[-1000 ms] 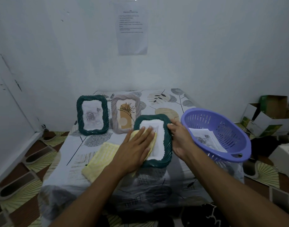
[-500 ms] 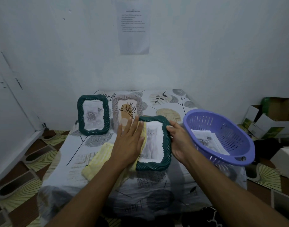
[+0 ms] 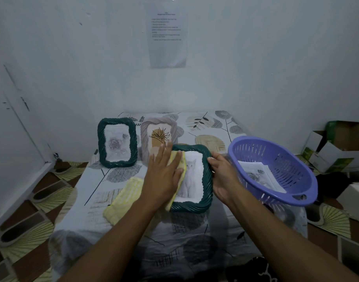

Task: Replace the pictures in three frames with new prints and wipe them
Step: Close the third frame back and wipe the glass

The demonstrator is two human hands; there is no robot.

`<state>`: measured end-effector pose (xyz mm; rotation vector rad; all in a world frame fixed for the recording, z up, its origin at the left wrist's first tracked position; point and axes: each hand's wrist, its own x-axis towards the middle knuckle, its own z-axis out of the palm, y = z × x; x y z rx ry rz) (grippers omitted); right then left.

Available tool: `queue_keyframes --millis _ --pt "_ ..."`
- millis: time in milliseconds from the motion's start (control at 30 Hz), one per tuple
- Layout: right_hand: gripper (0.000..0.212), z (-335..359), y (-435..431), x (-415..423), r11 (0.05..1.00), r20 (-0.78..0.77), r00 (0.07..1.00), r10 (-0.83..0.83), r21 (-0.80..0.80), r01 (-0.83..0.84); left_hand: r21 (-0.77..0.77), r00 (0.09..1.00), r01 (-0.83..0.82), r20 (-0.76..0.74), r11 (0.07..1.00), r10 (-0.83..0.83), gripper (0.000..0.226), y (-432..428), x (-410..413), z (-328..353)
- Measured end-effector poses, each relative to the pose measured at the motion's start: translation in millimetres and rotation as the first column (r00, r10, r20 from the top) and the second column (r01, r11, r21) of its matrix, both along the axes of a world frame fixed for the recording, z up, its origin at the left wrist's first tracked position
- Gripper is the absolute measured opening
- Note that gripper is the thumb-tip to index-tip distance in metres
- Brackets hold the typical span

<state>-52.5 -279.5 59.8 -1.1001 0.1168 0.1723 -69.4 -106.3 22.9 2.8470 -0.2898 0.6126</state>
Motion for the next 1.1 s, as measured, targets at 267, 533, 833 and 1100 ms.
queue_keyframes --millis 267,533,833,1100 --pt "0.022 11.3 -12.4 10.5 0.996 0.035 0.996 -0.077 -0.043 0.079 -0.012 0.993 0.109 0.043 0.994 -0.108 0.053 -0.2 -15.5 -32.3" --pt "0.024 3.3 -25.4 15.9 0.963 0.088 0.974 -0.208 -0.158 0.22 0.022 0.959 -0.059 -0.276 0.998 0.063 0.093 26.6 -13.5 -72.3" --pt "0.026 0.9 -16.8 13.8 0.982 0.075 0.981 -0.176 -0.049 0.18 0.096 0.876 -0.193 -0.432 0.977 0.215 0.055 72.4 -11.4 -64.6" --pt "0.026 -2.8 11.9 13.2 0.995 0.109 0.991 -0.082 -0.05 0.088 0.048 0.856 -0.347 -0.391 0.937 0.337 0.061 138.3 -10.7 -66.9"
